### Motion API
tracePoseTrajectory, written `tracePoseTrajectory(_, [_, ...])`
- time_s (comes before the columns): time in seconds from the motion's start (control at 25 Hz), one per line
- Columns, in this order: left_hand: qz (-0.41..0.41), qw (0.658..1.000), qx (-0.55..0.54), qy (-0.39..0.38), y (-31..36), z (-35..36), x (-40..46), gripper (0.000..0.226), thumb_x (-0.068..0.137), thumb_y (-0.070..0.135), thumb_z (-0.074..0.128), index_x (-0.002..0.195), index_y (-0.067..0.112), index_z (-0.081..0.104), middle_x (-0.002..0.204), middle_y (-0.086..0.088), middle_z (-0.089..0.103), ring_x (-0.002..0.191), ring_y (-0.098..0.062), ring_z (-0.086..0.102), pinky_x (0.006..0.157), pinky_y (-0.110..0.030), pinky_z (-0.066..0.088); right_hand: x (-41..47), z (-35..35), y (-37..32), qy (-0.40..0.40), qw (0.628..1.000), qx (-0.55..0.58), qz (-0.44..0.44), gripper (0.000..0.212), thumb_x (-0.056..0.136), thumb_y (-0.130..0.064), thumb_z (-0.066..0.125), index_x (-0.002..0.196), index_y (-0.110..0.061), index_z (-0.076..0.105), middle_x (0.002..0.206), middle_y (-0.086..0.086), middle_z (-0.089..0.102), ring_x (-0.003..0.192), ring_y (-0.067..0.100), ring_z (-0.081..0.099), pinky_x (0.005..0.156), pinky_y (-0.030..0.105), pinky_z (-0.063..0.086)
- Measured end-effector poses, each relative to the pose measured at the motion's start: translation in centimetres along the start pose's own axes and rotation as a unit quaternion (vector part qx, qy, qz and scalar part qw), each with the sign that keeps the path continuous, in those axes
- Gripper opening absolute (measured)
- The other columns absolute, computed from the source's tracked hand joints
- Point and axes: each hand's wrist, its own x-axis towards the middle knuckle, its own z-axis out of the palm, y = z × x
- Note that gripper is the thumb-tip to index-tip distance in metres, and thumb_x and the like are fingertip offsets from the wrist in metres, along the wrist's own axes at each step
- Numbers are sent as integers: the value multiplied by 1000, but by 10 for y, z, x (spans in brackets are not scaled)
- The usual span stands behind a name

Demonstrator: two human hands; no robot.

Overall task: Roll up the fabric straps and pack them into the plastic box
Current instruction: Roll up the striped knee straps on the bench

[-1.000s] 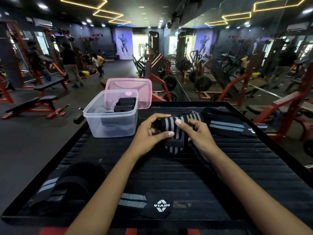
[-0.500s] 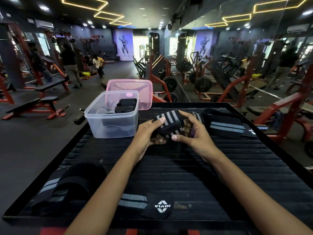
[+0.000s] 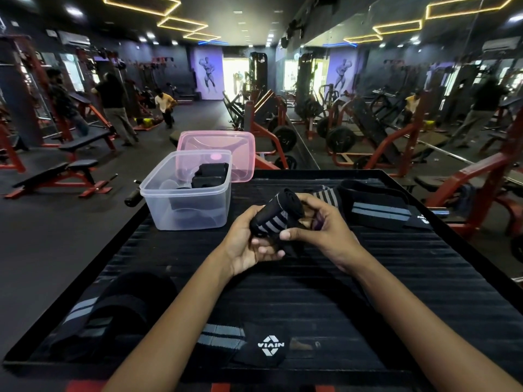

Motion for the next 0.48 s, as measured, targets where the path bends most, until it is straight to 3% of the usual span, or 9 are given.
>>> tracePoseTrajectory(0.04, [-6, 1000, 10, 0, -1, -1, 1, 55, 95, 44, 34, 66, 10, 66, 35, 2, 33, 32, -10, 33, 55, -30, 54, 0, -1, -1, 6, 1000, 3, 0, 55, 63, 5, 76, 114, -7, 59, 99, 2, 72, 95, 13, 67, 84, 23, 54])
tracePoseTrajectory(0.12, [20, 997, 72, 18, -3, -1, 4, 60, 95, 56, 32, 77, 12, 68, 46, -3, 46, 42, -14, 44, 58, -33, 55, 0, -2, 0, 28, 1000, 10, -2, 54, 62, -3, 79, 113, -8, 62, 100, 23, 69, 92, 24, 64, 87, 34, 52])
tracePoseTrajectory(0.2, [92, 987, 130, 36, -4, 0, 9, 63, 92, 64, 28, 95, 17, 70, 78, -8, 68, 68, -18, 62, 69, -37, 57, 2, -3, 1, 56, 998, 12, -2, 55, 62, -8, 81, 114, -4, 63, 107, 41, 58, 93, 30, 58, 91, 45, 46])
tracePoseTrajectory(0.28, [166, 975, 148, 18, -5, 2, 10, 54, 91, 61, 38, 110, 19, 66, 110, -9, 69, 95, -19, 67, 77, -35, 56, 3, -4, 2, 75, 997, 22, 7, 55, 63, -6, 78, 114, 2, 61, 106, 36, 62, 95, 30, 60, 92, 42, 48])
tracePoseTrajectory(0.32, [195, 967, 161, 8, -5, 2, 10, 46, 90, 57, 46, 112, 20, 64, 117, -9, 66, 100, -18, 66, 75, -32, 55, 4, -4, 2, 80, 996, 25, 10, 53, 64, -5, 78, 114, 2, 62, 101, 28, 67, 93, 27, 62, 90, 37, 50])
tracePoseTrajectory(0.4, [231, 954, 193, 10, -6, 4, 8, 32, 87, 49, 56, 106, 24, 61, 109, -5, 65, 94, -16, 66, 70, -26, 55, 3, -3, 2, 87, 996, 29, 12, 49, 64, -6, 77, 111, 0, 64, 88, 10, 72, 86, 19, 67, 82, 27, 54])
tracePoseTrajectory(0.48, [245, 947, 206, 20, -8, 6, 7, 29, 84, 47, 53, 103, 25, 57, 92, 2, 65, 81, -14, 65, 63, -27, 55, 3, -3, 2, 92, 995, 39, 12, 46, 65, -7, 77, 108, 3, 65, 91, 9, 74, 86, 18, 70, 80, 24, 55])
